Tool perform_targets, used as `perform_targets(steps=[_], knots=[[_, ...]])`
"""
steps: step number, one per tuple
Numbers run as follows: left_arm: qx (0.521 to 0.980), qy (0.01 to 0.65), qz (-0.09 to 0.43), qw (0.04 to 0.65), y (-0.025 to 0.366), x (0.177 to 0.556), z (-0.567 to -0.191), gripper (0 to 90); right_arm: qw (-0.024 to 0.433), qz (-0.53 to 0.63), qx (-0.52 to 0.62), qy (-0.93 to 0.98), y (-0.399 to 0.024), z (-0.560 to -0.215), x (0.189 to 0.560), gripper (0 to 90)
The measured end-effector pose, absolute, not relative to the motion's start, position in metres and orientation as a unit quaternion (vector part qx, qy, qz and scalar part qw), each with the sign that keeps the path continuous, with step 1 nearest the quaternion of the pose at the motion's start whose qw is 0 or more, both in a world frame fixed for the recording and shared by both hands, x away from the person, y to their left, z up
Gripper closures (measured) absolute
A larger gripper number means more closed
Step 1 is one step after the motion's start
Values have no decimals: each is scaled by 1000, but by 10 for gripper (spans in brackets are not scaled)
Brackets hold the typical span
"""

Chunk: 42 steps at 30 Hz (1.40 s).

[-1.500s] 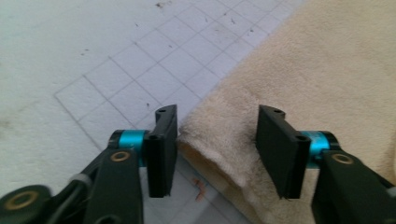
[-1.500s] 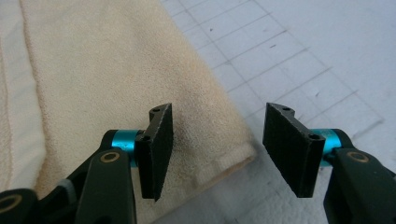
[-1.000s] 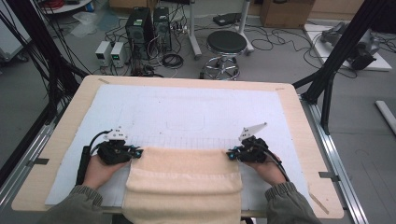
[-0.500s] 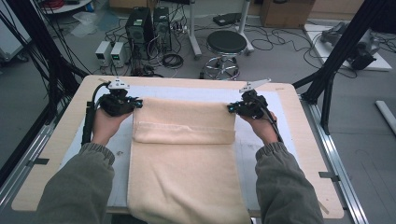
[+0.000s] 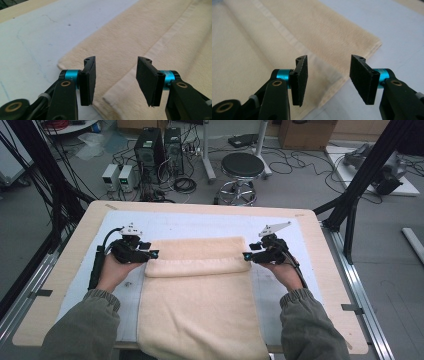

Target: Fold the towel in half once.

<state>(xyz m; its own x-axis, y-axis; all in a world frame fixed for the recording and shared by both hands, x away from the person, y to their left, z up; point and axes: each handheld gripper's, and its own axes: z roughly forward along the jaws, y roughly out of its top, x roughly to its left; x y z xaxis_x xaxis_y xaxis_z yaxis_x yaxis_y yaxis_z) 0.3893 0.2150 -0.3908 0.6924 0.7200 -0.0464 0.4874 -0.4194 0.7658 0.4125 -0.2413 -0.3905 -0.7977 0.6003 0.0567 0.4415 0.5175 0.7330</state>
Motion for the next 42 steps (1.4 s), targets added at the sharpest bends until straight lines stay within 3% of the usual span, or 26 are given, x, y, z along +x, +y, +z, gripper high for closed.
perform_targets(steps=[9, 12, 17, 24, 32, 42], knots=[[831, 375, 134, 388, 224, 374, -421, 501, 97, 371, 301, 873, -236, -420, 407, 497], [840, 369, 127, 377, 223, 372, -426, 565, 94, 359, 294, 881, -232, -424, 407, 575], [845, 351, 136, 380, 219, 367, -424, 783, 91, 354, 273, 890, -225, -419, 403, 782], [833, 338, 152, 411, 225, 351, -407, 819, 83, 362, 243, 896, -225, -404, 388, 846], [825, 298, 175, 447, 237, 300, -390, 817, 95, 395, 185, 895, -231, -370, 334, 857], [844, 225, 143, 466, 235, 197, -388, 813, 79, 427, 154, 888, -251, -364, 235, 836]])
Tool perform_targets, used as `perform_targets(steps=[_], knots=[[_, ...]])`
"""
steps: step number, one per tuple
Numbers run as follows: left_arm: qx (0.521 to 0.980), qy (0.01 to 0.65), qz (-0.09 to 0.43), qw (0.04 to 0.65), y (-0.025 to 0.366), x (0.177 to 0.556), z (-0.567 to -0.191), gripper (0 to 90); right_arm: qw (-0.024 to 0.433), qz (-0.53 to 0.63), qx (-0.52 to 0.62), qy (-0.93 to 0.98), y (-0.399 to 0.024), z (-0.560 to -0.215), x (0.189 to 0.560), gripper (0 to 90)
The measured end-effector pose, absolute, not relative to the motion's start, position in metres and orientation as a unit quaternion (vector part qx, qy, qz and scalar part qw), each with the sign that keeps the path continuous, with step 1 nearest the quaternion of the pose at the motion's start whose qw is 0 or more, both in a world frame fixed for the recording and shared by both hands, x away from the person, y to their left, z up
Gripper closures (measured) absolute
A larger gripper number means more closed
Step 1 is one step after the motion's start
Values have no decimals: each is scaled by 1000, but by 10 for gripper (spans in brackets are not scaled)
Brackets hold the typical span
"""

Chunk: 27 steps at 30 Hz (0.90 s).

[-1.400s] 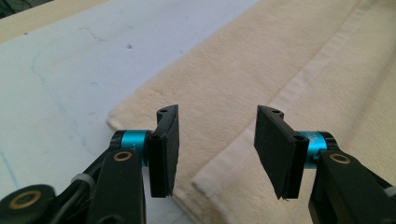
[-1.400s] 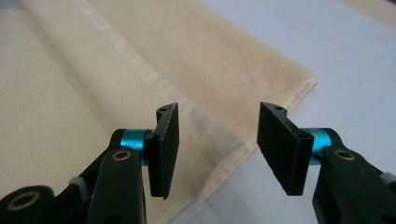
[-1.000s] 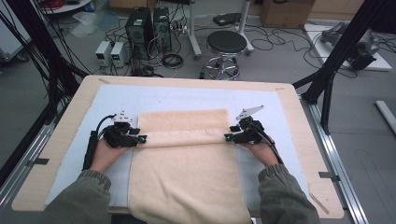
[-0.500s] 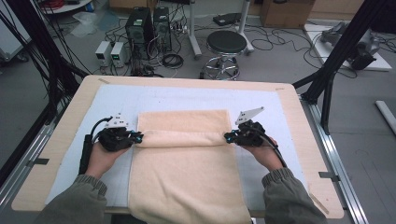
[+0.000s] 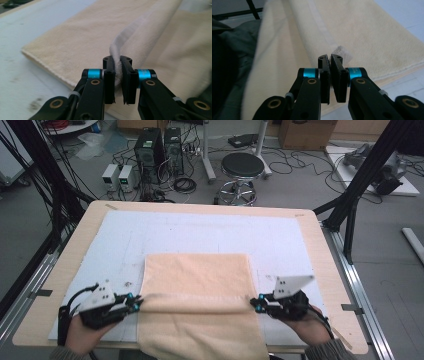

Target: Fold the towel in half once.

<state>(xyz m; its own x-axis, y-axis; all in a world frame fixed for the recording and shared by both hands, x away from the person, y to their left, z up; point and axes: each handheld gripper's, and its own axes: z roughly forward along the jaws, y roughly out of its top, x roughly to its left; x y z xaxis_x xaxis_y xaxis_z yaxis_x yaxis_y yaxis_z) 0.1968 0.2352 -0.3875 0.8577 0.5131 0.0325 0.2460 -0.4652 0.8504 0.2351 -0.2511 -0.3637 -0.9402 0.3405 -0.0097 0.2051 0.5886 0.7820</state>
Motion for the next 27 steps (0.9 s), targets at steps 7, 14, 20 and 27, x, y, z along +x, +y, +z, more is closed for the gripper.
perform_targets(steps=[7, 14, 20, 27], knots=[[842, 239, 132, 466, 238, 204, -390, 565, 71, 446, 149, 880, -252, -358, 223, 622], [819, 282, 165, 471, 236, 256, -393, 499, 98, 431, 187, 877, -243, -371, 292, 540], [809, 348, 180, 439, 233, 310, -406, 448, 113, 398, 241, 878, -235, -395, 354, 483], [799, 410, 182, 401, 234, 352, -429, 393, 117, 390, 286, 867, -228, -420, 394, 412]])
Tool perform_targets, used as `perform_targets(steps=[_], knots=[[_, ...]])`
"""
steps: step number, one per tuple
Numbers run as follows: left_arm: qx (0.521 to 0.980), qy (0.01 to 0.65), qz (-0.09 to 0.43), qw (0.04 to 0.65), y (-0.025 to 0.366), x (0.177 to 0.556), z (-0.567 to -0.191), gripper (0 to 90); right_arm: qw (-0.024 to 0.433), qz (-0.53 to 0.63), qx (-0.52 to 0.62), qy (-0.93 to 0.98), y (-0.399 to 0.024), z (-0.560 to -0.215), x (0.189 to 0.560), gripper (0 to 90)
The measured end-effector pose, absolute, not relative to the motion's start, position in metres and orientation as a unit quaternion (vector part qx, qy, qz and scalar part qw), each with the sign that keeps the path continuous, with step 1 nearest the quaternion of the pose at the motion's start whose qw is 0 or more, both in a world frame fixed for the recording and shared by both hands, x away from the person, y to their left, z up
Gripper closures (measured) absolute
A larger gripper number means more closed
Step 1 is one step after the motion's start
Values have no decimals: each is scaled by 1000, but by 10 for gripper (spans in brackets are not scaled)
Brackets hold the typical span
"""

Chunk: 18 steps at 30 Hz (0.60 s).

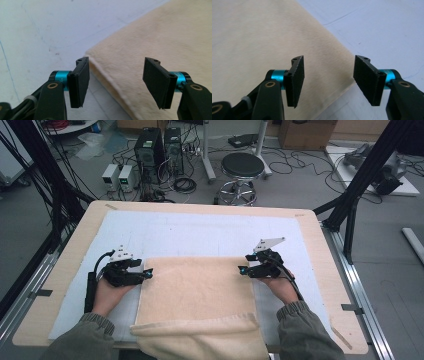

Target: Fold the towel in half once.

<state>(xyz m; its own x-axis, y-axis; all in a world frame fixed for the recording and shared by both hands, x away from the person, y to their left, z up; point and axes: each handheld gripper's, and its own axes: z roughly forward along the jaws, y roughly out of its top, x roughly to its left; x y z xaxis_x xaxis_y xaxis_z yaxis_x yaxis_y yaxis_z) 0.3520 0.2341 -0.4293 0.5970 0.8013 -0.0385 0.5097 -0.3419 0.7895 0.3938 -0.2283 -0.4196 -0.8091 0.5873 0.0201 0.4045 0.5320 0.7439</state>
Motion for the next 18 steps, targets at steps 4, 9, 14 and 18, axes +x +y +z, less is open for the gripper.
perform_targets(steps=[4, 9, 14, 18], knots=[[788, 437, 179, 396, 235, 366, -434, 418, 110, 378, 298, 870, -225, -428, 408, 395], [783, 452, 158, 397, 237, 376, -440, 454, 96, 370, 308, 872, -224, -434, 416, 381], [792, 440, 149, 398, 236, 376, -442, 533, 82, 368, 294, 878, -221, -436, 415, 543], [797, 433, 137, 398, 232, 381, -441, 806, 47, 371, 290, 881, -220, -434, 416, 788]])
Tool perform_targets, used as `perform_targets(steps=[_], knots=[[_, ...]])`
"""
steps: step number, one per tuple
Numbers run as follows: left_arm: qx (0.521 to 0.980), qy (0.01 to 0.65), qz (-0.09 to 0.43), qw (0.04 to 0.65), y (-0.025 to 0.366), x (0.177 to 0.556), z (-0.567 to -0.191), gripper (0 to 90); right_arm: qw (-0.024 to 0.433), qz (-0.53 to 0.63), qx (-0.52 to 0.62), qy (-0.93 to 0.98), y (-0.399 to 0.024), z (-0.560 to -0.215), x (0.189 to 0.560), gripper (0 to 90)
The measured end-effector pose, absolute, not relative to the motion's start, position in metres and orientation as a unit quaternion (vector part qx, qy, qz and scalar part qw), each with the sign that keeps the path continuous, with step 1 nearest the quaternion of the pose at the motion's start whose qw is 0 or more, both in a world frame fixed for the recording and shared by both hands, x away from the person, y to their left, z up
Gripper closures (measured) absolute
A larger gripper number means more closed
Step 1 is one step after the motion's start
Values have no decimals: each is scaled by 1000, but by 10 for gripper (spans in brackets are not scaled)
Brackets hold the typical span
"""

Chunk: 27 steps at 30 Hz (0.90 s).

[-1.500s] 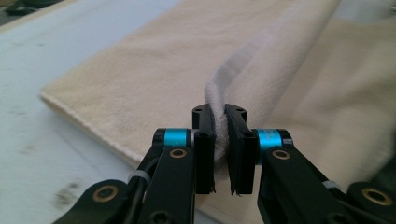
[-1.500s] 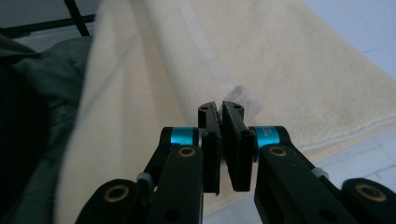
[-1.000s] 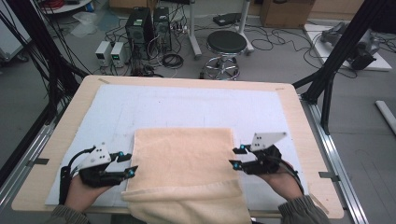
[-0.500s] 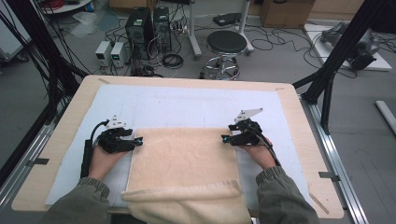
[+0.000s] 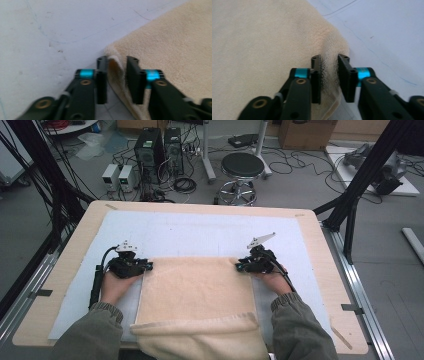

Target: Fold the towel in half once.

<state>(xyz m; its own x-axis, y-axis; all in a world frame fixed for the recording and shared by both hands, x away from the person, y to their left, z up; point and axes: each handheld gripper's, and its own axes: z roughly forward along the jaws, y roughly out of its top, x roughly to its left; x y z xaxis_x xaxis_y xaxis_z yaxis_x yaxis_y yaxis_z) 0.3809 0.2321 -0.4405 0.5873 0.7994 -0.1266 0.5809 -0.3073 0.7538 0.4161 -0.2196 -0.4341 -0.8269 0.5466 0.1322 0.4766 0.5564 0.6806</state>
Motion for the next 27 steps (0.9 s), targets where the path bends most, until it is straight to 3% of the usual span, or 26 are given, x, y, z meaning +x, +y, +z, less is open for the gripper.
perform_targets(steps=[4, 10, 18, 20, 22, 27], knots=[[804, 434, 163, 371, 225, 394, -428, 868, 39, 366, 295, 882, -219, -429, 422, 825], [793, 437, 207, 371, 220, 419, -393, 873, 92, 371, 312, 870, -216, -406, 436, 831], [782, 408, 258, 395, 209, 451, -325, 868, 155, 401, 327, 842, -225, -347, 458, 825], [783, 411, 250, 395, 207, 453, -325, 800, 157, 404, 331, 838, -228, -345, 461, 749], [794, 407, 235, 385, 208, 452, -333, 723, 150, 402, 344, 835, -232, -350, 463, 607], [797, 412, 215, 386, 218, 436, -353, 646, 123, 401, 334, 844, -236, -362, 452, 476]])
